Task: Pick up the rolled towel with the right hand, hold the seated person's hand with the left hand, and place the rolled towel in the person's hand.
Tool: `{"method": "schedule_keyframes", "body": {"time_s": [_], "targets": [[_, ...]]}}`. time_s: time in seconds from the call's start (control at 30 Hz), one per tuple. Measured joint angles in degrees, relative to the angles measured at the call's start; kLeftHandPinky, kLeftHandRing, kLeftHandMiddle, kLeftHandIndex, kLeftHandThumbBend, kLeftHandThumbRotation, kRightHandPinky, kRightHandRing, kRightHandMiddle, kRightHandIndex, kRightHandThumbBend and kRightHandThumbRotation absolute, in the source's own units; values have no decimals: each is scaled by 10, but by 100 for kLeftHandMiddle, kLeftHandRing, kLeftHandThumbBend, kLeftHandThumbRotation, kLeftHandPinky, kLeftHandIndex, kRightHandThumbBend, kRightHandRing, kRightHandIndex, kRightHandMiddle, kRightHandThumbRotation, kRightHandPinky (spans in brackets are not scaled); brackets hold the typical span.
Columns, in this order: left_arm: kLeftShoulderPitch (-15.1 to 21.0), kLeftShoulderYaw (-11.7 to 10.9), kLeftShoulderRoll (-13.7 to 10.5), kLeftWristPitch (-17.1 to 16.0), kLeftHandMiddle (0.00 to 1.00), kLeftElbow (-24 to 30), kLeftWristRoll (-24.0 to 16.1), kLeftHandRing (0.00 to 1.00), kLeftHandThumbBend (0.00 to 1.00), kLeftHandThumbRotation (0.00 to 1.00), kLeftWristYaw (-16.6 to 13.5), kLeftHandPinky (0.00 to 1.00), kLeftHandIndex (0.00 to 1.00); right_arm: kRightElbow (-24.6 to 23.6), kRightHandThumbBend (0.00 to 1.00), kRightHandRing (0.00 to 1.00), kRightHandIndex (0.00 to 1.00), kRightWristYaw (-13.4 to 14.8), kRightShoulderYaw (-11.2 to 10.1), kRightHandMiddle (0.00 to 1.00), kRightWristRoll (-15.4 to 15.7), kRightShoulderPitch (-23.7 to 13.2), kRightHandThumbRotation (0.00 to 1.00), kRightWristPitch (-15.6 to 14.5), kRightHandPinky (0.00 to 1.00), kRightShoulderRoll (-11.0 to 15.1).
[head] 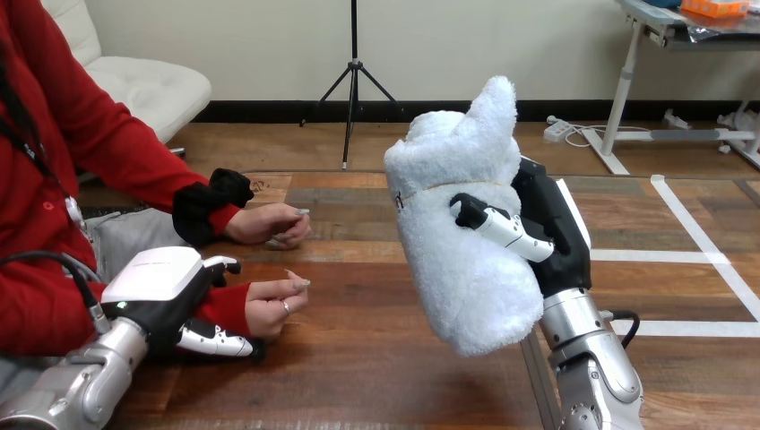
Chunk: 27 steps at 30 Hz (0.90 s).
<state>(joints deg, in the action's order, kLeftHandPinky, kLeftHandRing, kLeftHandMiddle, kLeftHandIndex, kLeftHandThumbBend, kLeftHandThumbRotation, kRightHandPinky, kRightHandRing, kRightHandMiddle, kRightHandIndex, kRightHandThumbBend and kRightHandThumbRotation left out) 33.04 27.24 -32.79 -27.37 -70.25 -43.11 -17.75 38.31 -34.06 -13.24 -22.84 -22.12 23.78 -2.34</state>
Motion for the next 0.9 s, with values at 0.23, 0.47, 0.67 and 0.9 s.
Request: {"method": "schedule_keyframes", "body": {"time_s": [0.23,0.47,0.67,0.9], "targets": [[9,-1,2,0,58,0,7,56,100,35,16,57,62,-10,43,5,21,3,1,14,0,2,0,-3,0,0],[13,-3,3,-4,51,0,20,49,100,28,24,52,53,-20,42,5,21,6,1,14,0,4,0,-4,0,0],[14,-2,3,-8,48,1,21,46,97,23,24,48,49,-27,42,5,21,7,1,14,0,5,0,-6,0,0],[19,1,3,-8,45,1,20,43,95,17,24,44,45,-36,42,5,21,9,1,14,0,8,0,-11,0,-1]]}}
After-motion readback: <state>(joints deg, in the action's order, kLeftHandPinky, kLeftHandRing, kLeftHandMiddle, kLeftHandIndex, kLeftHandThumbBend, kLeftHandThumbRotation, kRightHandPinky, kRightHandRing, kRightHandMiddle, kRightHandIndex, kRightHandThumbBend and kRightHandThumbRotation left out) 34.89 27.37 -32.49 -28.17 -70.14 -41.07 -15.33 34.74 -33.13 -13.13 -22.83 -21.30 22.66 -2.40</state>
